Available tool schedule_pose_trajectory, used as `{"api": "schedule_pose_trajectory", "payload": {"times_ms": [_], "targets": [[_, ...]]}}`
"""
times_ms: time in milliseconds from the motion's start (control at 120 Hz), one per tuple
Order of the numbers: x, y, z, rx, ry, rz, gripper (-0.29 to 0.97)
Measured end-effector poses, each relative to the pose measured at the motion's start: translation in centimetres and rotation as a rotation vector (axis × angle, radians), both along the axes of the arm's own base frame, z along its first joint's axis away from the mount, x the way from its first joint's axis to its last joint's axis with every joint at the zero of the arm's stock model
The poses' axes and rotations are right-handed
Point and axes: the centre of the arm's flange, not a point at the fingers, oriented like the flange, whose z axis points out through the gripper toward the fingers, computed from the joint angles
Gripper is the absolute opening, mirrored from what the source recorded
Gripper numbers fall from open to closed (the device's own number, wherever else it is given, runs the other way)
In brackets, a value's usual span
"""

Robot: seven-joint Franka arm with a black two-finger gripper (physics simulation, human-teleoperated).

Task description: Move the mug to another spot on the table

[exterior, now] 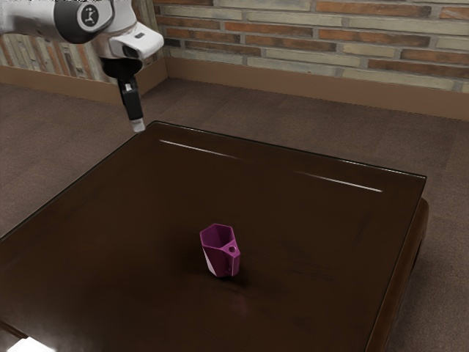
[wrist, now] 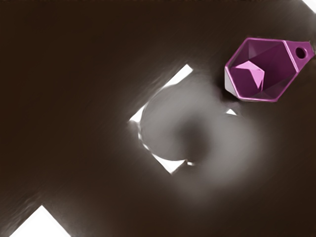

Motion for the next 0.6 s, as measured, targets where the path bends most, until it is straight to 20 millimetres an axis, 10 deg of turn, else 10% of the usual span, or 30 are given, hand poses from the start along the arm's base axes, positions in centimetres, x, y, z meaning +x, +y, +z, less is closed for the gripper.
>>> {"api": "schedule_pose_trajectory", "payload": {"times_ms": [292,600], "targets": [[0.6,-3.0,-3.4,-0.022,0.07,-0.141,0.68],[-5.3,-21.1,-12.8,0.116,0.187,-0.768,0.68]]}}
